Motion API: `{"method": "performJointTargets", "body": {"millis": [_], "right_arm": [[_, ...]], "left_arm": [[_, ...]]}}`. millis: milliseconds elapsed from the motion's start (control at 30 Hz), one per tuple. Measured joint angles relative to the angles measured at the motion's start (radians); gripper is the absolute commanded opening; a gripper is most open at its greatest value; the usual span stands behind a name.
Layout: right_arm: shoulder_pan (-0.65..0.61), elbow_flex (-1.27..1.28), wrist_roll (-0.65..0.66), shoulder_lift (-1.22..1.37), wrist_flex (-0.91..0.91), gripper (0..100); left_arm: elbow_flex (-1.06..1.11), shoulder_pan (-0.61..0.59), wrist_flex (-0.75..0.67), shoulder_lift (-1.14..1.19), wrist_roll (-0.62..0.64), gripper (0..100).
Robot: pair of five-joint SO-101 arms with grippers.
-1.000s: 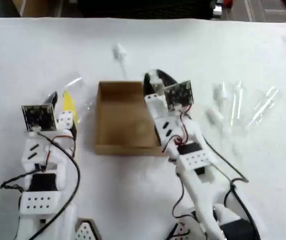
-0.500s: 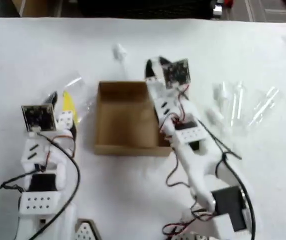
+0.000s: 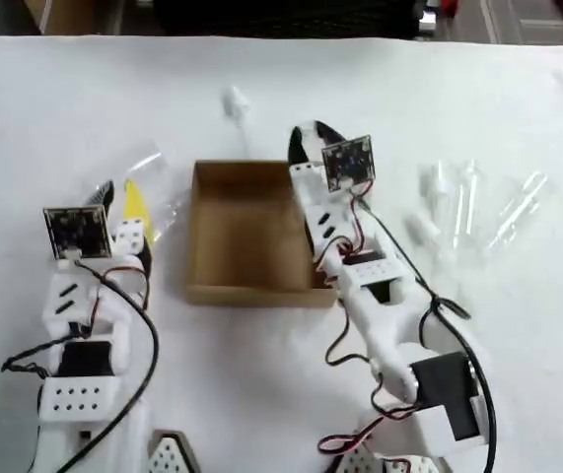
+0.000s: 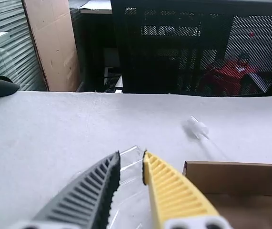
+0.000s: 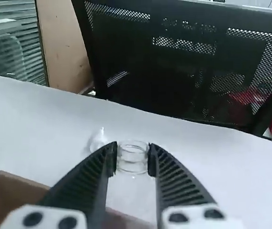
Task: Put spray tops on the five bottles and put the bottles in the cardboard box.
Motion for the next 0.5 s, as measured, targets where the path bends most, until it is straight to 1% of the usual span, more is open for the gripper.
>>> {"method": "performJointTargets", "body": {"millis": [67,500], "right_arm": [[-0.003,0.0,0.0,0.0,-0.003,13.3],[-0.003,0.031,0.0,0.0,-0.005,13.6]], "left_arm": [[0.0,0.0,0.0,0.0,0.0,9],[0.0,0.0,0.0,0.0,0.0,9]]}}
